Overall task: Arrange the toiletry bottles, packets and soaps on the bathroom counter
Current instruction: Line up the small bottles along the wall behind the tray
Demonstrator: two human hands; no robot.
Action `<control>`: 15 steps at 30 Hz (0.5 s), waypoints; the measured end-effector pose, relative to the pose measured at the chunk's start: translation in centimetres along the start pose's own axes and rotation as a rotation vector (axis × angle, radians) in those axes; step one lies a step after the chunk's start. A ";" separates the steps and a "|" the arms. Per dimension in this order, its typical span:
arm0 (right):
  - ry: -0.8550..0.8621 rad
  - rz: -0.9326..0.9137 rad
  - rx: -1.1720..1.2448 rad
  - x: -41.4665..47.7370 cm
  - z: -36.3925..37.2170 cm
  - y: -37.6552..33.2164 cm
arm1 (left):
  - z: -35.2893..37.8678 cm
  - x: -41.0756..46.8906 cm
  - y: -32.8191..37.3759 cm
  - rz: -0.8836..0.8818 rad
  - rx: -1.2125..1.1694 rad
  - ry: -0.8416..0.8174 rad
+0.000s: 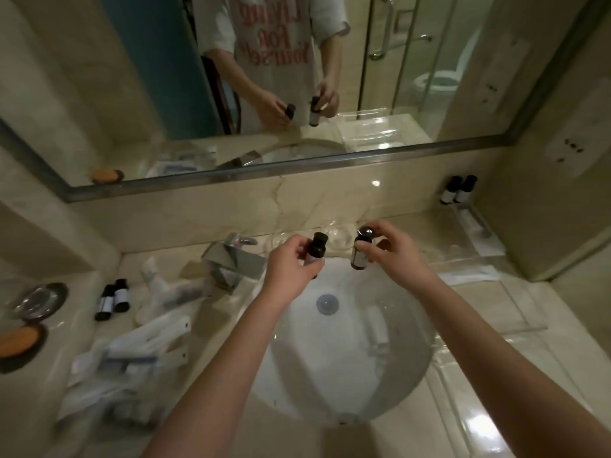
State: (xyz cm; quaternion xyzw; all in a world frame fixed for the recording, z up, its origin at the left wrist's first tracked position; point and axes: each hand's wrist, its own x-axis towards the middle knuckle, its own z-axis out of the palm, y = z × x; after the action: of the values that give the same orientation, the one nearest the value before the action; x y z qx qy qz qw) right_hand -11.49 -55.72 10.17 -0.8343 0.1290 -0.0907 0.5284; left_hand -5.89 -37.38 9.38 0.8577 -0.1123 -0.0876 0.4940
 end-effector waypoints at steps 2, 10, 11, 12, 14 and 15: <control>0.002 0.027 -0.021 0.1 -1.8 1.4 | 2.2 0.6 1.0 0.012 0.044 -0.044; 0.117 0.158 -0.155 4.8 -9.9 7.5 | 12.1 5.9 5.8 -0.008 0.090 -0.178; 0.122 0.162 -0.176 5.7 -10.6 8.2 | 13.1 6.8 6.1 -0.021 0.092 -0.185; 0.123 0.165 -0.197 6.5 -11.2 8.7 | 14.0 7.6 6.4 -0.039 0.089 -0.190; 0.123 0.181 -0.230 8.2 -12.2 9.6 | 15.8 9.6 6.6 -0.070 0.080 -0.193; 0.127 0.192 -0.239 9.1 -12.6 10.0 | 16.6 10.6 6.7 -0.082 0.081 -0.194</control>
State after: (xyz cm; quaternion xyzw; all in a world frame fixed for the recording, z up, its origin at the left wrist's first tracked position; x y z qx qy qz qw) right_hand -7.69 -73.44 6.63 -0.8675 0.2511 -0.0762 0.4226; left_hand -0.80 -57.33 6.59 0.8684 -0.1279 -0.1858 0.4415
